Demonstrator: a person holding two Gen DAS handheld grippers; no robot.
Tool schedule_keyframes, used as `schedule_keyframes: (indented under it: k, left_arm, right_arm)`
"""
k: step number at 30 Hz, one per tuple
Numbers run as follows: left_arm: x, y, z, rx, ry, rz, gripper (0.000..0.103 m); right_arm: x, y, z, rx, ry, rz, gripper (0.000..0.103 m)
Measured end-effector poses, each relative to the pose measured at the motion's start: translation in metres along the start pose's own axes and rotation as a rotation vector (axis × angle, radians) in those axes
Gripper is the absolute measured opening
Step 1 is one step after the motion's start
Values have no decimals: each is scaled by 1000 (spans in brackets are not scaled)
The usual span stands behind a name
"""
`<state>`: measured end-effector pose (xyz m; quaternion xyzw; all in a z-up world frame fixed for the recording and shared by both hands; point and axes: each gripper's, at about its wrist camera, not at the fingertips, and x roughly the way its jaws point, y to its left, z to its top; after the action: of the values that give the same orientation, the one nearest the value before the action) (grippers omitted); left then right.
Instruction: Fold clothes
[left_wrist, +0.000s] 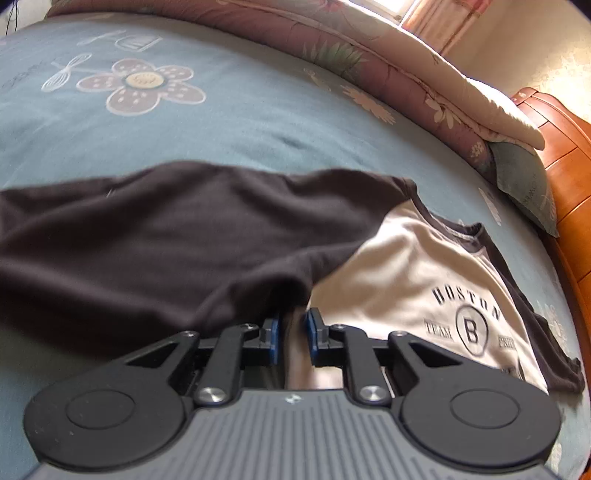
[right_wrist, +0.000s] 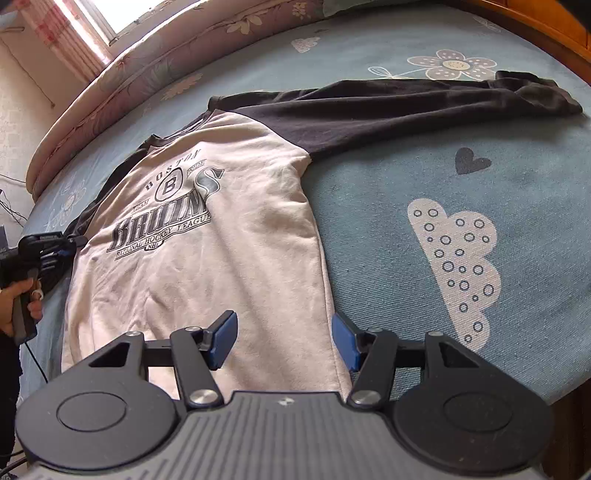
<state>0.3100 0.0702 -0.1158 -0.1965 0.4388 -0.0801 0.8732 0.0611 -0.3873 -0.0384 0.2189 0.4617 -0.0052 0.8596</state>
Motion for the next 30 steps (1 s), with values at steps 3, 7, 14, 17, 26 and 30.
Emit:
schedule_keyframes:
  k: [3,7,14,17,26,30]
  left_arm:
    - [-25,11,-26,-46,24,-44,21]
    - [-63,18,-66,-94,69,-95,26]
    - [-133,-5,-116,-22,62,-229,33]
    - [-135,-25,-128,60,90,-317,43]
    - [-133,-24,-176,225,313,-188,41]
    - [-163,-46,-179,444,266,-204,40]
  right_arm:
    - [-5,2,-2,-6,-8,13,61]
    - [-13,7,-6,-18,-20,29,62]
    - [-25,16,-17,-35,-39,56,64]
    - [-29,18,-24,-46,-42,64,65]
    - [-45,0,-47,-29,-43,31,68]
    - [-39,15,-52,-180,3,21,68]
